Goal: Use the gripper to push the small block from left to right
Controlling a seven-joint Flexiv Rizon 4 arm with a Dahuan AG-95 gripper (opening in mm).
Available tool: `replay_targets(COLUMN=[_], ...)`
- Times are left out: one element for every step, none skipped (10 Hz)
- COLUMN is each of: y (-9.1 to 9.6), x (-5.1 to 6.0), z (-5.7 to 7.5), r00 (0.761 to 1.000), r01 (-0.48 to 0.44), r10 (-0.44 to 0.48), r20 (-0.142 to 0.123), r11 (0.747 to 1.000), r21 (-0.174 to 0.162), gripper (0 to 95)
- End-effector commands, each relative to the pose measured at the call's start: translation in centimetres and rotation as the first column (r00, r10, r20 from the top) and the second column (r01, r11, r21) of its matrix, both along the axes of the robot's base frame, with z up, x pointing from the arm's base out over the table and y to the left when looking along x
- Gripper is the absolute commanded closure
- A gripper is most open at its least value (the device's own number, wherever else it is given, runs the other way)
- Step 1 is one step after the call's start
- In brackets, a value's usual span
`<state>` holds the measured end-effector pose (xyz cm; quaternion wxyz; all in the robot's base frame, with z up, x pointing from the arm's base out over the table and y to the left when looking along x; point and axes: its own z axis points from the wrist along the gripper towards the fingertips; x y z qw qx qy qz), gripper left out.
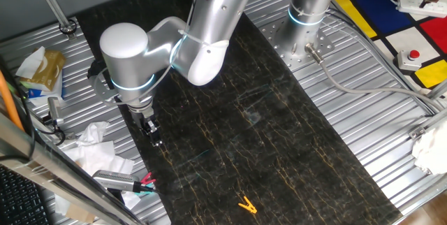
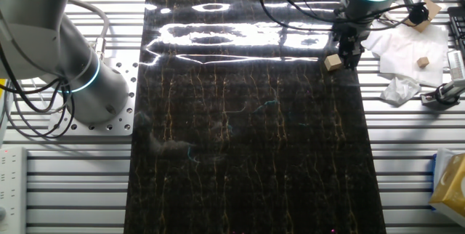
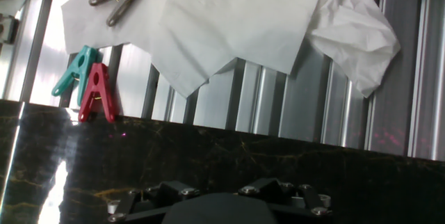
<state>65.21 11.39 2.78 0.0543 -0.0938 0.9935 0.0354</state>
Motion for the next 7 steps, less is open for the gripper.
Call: replay_targets(y=[0.04,0.04,0.04,0.04,0.04,0.04,0.04], x=[0.01,0.01,0.01,0.01,0.01,0.01,0.01], z=[-0.01,-0.01,-0.01,-0.01,-0.01,-0.01,-0.01], r00=[1.000,1.000,1.000,0.999,0.999,0.999,0.999], r01=[-0.012,-0.018,-0.028,-0.038,-0.045,-0.048,-0.049], r10=[0.012,0.018,0.028,0.038,0.045,0.048,0.049], r20=[0.002,0.003,0.002,0.004,0.004,0.004,0.004], r11=[1.000,1.000,1.000,0.999,0.999,0.999,0.999], r21=[0.005,0.005,0.002,0.002,0.001,-0.001,-0.001], gripper=[19.0,19.0,19.0,19.0,19.0,19.0,19.0])
